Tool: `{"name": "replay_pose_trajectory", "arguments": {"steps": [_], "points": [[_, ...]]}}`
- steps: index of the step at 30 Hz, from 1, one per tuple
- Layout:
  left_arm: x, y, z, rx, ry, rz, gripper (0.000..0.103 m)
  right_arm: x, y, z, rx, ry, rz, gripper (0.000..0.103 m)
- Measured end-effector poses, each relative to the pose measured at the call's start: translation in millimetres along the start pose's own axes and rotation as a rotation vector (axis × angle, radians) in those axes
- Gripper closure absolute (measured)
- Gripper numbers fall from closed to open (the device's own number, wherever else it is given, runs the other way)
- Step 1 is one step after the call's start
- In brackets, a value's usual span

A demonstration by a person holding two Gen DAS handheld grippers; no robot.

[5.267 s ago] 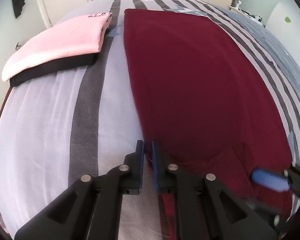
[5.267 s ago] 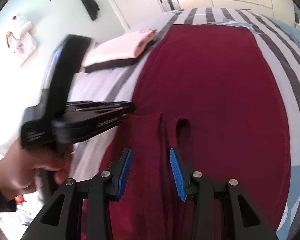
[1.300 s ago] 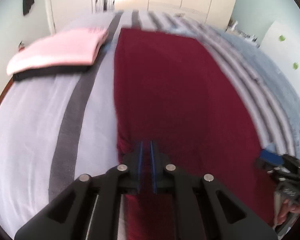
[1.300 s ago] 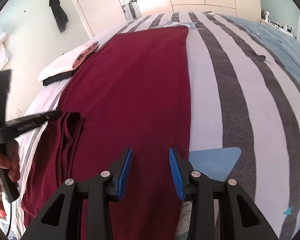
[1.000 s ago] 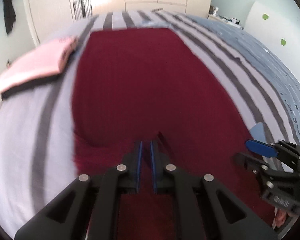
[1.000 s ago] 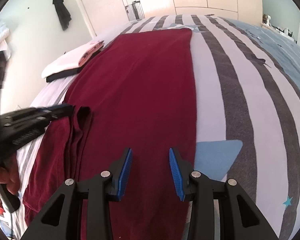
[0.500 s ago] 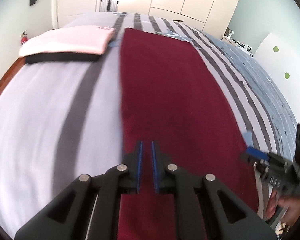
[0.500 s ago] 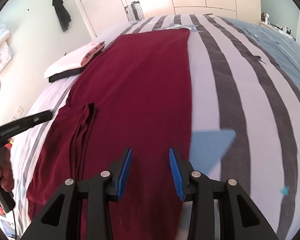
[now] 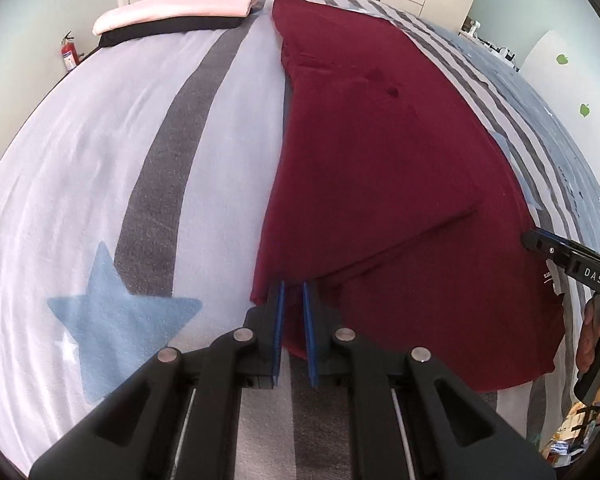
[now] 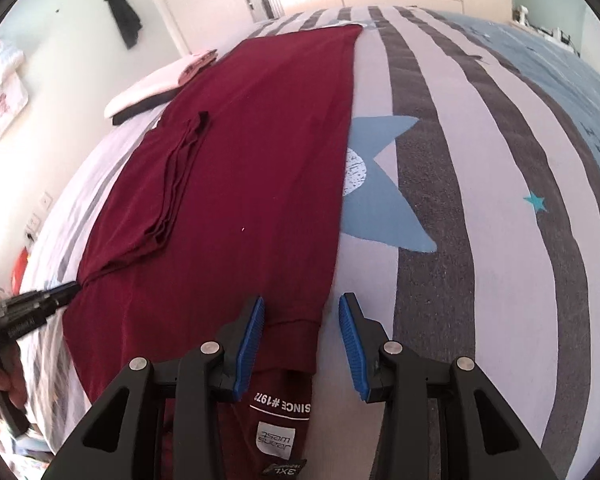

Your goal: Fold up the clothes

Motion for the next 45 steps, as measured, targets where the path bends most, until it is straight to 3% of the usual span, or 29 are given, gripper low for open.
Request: {"name": "replay_pose_trajectory", "arguments": {"steps": [4, 6, 8, 11, 20, 25, 33, 45], "points": [[-9, 4, -6, -0.017, 0.035, -0.012, 0.091, -2, 2, -2, -0.023, -0.003, -0.021, 0.067], [-16, 7, -11, -0.026, 0.069, -0.016, 0.063, -6, 4, 0, -0.028, -0.012, -0.038, 0.065], [-25, 15, -17, -0.073, 0.048, 0.015, 0.058, -14, 5, 4, -0.018, -0.018, -0.039, 0.06], [-28, 21, -24, -0.128, 0.02, 0.034, 0.054, -25, 7, 11, 0.002, -0.012, -0.031, 0.059], [4, 7, -12, -0.127, -0.026, -0.039, 0.054, -16, -2, 3, 0.031, 0.012, -0.062, 0.059], [1, 10, -11, -0.163, -0.046, -0.032, 0.052, -12, -6, 2, 0.071, 0.012, -0.056, 0.058], [6, 13, 3, -0.126, -0.111, -0.034, 0.051, -6, -7, -13, 0.071, 0.024, -0.064, 0.056], [22, 16, 10, -0.062, -0.12, -0.028, 0.052, -1, -13, -8, 0.099, 0.046, -0.027, 0.06]]}}
Point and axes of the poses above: each gripper's, at about its wrist camera, not at the fingertips, and x roughly the way its jaws point, z to its right, y to its top, the point moved 6 cm from there along x, roughly the way its jaws point, and after that the axes turned 7 degrees about z, right-handed, at the moved point
